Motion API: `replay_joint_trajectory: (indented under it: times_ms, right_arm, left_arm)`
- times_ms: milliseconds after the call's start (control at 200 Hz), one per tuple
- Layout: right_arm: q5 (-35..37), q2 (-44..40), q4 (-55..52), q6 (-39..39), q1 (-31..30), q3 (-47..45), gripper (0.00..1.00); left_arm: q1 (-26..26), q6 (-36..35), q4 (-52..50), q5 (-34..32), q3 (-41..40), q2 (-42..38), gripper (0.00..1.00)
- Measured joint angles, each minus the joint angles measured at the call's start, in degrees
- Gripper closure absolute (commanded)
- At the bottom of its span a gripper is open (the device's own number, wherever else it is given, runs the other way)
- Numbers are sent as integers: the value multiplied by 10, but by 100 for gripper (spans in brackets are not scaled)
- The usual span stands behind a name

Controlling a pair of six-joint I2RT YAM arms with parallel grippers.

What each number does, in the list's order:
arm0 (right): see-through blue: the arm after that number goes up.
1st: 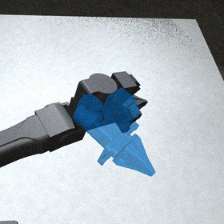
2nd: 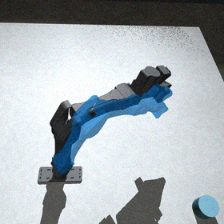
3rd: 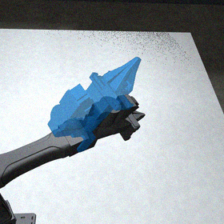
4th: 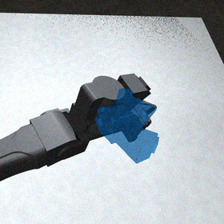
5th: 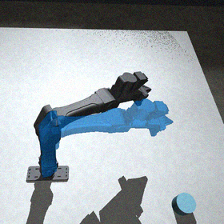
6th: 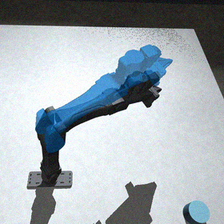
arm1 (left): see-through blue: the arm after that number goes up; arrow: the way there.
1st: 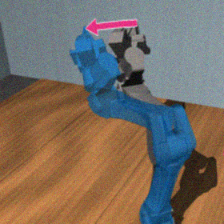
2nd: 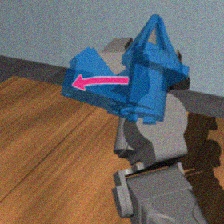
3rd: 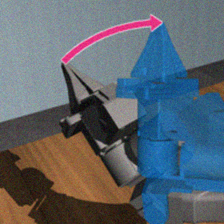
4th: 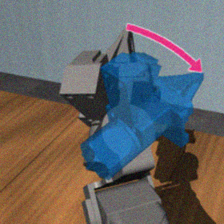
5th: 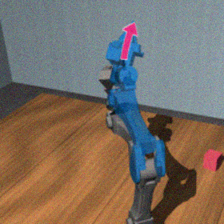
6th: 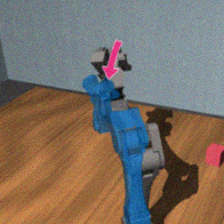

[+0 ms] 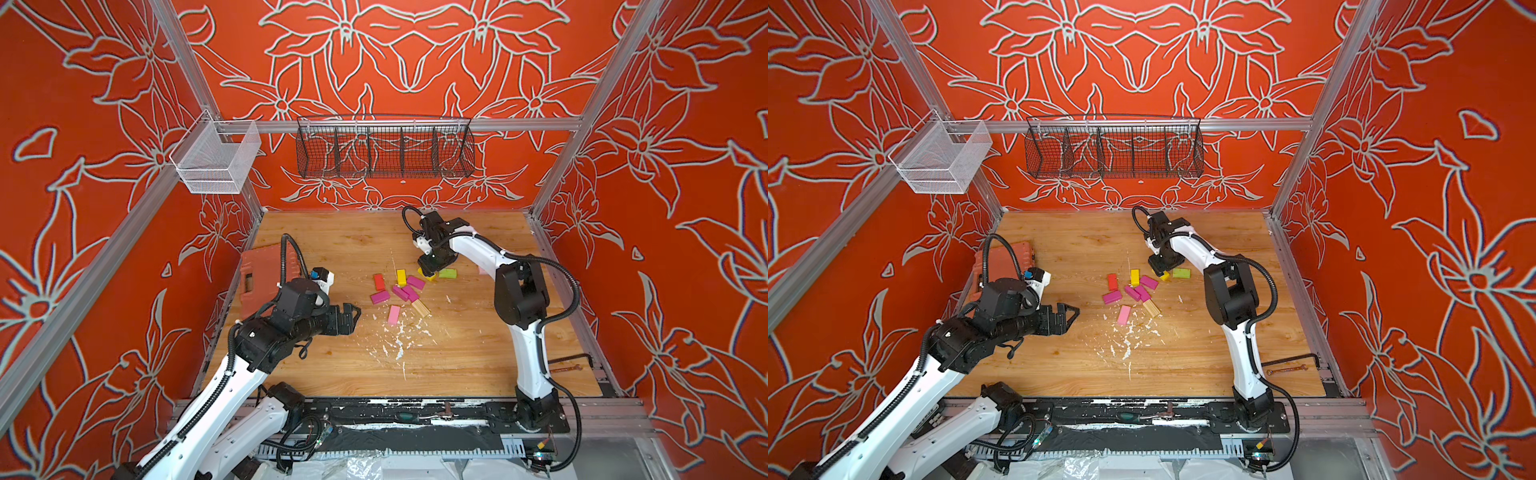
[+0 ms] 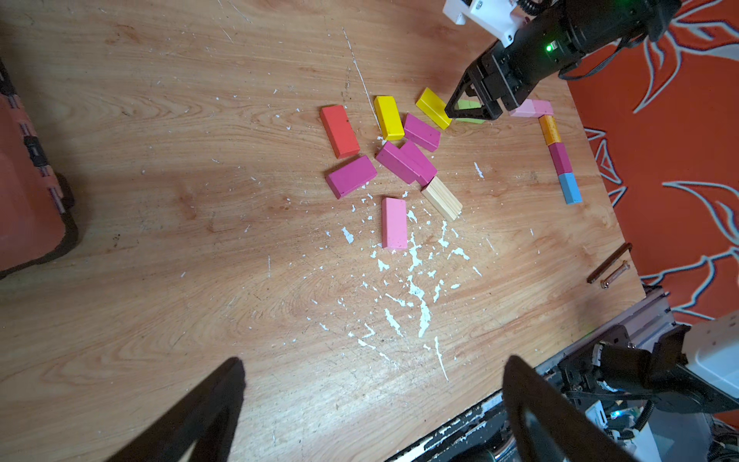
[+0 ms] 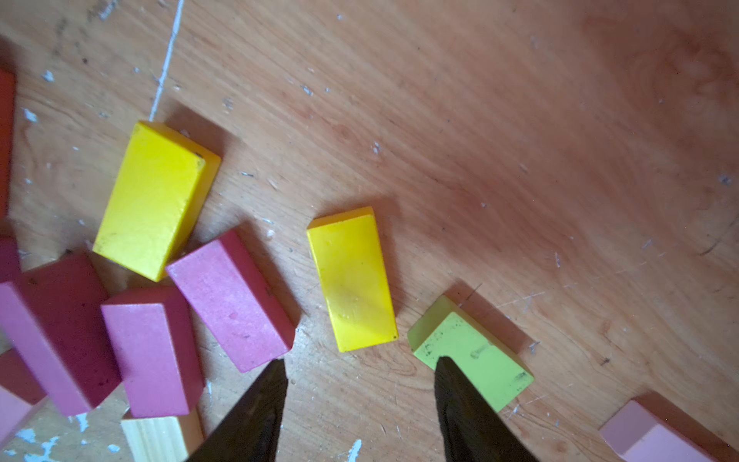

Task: Assemble the number 7 with building blocks
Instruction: Assemble the building block at the center of the board.

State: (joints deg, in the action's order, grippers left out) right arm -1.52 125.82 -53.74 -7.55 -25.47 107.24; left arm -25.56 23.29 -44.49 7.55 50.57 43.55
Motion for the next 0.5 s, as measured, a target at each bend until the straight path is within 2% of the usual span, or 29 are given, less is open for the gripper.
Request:
replay_joint_trajectory:
  times_ms: [500]
  right_arm:
    - [60, 24, 0, -20, -9, 0, 38]
  left_arm:
    - [0, 2, 0, -9, 0, -18, 2]
